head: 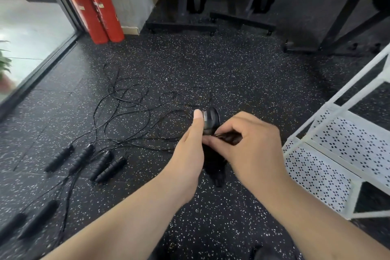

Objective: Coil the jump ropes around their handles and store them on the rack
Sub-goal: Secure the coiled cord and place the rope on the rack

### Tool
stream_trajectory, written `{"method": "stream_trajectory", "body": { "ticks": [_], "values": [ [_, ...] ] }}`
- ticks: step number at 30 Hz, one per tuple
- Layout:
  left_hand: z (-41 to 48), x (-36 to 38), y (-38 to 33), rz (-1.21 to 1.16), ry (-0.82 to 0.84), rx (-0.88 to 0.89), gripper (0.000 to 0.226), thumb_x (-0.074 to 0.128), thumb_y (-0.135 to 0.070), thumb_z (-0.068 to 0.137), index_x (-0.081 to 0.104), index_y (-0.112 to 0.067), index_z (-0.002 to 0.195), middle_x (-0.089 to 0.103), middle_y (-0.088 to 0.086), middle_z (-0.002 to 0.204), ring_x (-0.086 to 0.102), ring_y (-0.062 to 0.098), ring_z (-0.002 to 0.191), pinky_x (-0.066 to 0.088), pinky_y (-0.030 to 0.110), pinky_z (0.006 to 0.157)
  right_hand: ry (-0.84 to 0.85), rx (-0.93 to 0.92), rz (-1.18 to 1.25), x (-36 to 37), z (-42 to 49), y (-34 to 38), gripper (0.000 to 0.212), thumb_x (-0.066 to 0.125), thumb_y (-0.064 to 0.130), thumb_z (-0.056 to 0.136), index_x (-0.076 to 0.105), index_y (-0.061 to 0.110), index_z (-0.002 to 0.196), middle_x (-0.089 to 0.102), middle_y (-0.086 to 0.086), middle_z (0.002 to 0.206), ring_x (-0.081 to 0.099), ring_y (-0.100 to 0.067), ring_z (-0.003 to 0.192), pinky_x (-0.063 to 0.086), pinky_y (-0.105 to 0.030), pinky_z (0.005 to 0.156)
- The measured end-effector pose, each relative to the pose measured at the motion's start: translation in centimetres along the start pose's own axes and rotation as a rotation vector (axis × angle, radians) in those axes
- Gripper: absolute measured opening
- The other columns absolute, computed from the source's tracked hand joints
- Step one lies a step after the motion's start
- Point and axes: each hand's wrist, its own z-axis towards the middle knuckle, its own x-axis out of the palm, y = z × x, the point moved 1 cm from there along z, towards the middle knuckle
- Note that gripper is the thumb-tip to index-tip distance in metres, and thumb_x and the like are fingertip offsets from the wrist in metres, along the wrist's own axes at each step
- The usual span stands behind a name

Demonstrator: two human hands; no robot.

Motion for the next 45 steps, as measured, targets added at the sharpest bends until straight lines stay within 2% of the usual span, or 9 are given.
{"method": "stream_trajectory", "body": {
  "ticks": [9,13,18,22,27,31,37,39,45],
  "values": [
    [-0.6,-0.1,-1.0,-0.049,0.058,-0.061,0.065,0.058,-0.077,0.091,0.077,-0.021,0.119,0.081,0.01,0.107,0.079,0.034,0.098,0.063,0.057,0.092,0.361,0.07,0.174,-2.8,1.6,0.8,0.021,0.094,0.034,0.078,0.085,0.037,0.097,0.071,0.016,0.099,0.072,-0.009,0.091,0.057,-0.029,0.084],
    [-1.2,0.5,-1.4,-0.088,0.083,-0.029,0.076,0.056,-0.081,0.083,0.076,-0.015,0.116,0.081,0.017,0.104,0.076,0.038,0.089,0.061,0.064,0.089,0.291,0.1,0.192,-3.2,1.0,1.6,0.025,0.096,0.035,0.075,0.083,0.038,0.095,0.072,0.016,0.098,0.071,-0.008,0.09,0.052,-0.015,0.074],
    [-1.0,0.2,-1.4,-0.13,0.106,0.015,0.074,0.057,-0.081,0.082,0.081,-0.017,0.111,0.081,0.014,0.108,0.078,0.037,0.097,0.061,0.06,0.094,0.087,0.269,0.256,-3.3,-0.1,2.3,0.047,0.1,0.034,0.068,0.067,0.037,0.102,0.074,0.011,0.092,0.07,-0.01,0.076,0.057,-0.019,0.065],
    [-0.8,-0.1,-1.6,-0.162,0.201,0.047,0.082,0.055,-0.081,0.085,0.077,-0.009,0.118,0.072,0.021,0.09,0.064,0.033,0.072,0.057,0.048,0.076,0.067,0.446,0.72,-3.2,0.2,1.9,0.041,0.088,0.012,0.08,0.074,0.02,0.118,0.075,-0.003,0.091,0.067,-0.017,0.067,0.059,-0.026,0.065],
    [-0.7,-0.1,-2.0,-0.195,0.231,0.123,0.072,0.046,-0.074,0.096,0.078,-0.014,0.12,0.072,0.021,0.095,0.062,0.029,0.076,0.058,0.049,0.077,-0.099,0.67,1.134,-2.1,-0.2,1.8,0.023,0.074,0.005,0.091,0.08,0.01,0.114,0.076,-0.013,0.101,0.069,-0.015,0.077,0.06,-0.022,0.069],
    [-0.8,-0.2,-2.0,-0.042,0.178,0.242,0.065,0.05,-0.078,0.084,0.081,-0.026,0.108,0.079,0.015,0.106,0.072,0.03,0.087,0.061,0.056,0.09,-0.168,0.685,1.001,-1.2,-0.7,2.2,0.017,0.071,0.008,0.099,0.083,0.013,0.108,0.081,-0.01,0.099,0.071,-0.015,0.08,0.061,-0.022,0.074],
    [-0.5,-0.7,-1.7,0.188,0.132,0.508,0.052,0.045,-0.067,0.104,0.068,-0.023,0.117,0.077,-0.006,0.104,0.073,0.011,0.096,0.059,0.026,0.084,-0.137,0.504,0.672,-1.2,-1.3,3.4,0.024,0.079,0.041,0.09,0.083,0.027,0.109,0.081,0.007,0.102,0.076,-0.011,0.095,0.061,-0.034,0.088],
    [-0.2,-0.9,-1.4,0.218,0.128,0.532,0.045,0.048,-0.065,0.102,0.067,-0.028,0.12,0.076,-0.004,0.113,0.072,0.018,0.109,0.058,0.031,0.093,-0.14,0.471,0.624,-1.0,-1.4,3.4,0.022,0.081,0.037,0.091,0.082,0.03,0.112,0.081,0.01,0.105,0.076,-0.012,0.101,0.062,-0.036,0.091],
    [0.2,-1.3,-1.6,0.242,0.099,0.583,0.037,0.045,-0.053,0.104,0.065,-0.025,0.117,0.072,-0.017,0.099,0.065,0.001,0.091,0.052,0.023,0.083,-0.141,0.334,0.516,-1.4,-2.1,3.7,0.021,0.074,0.017,0.1,0.081,0.028,0.115,0.08,0.017,0.103,0.075,-0.001,0.098,0.058,-0.014,0.083]
  ]
}}
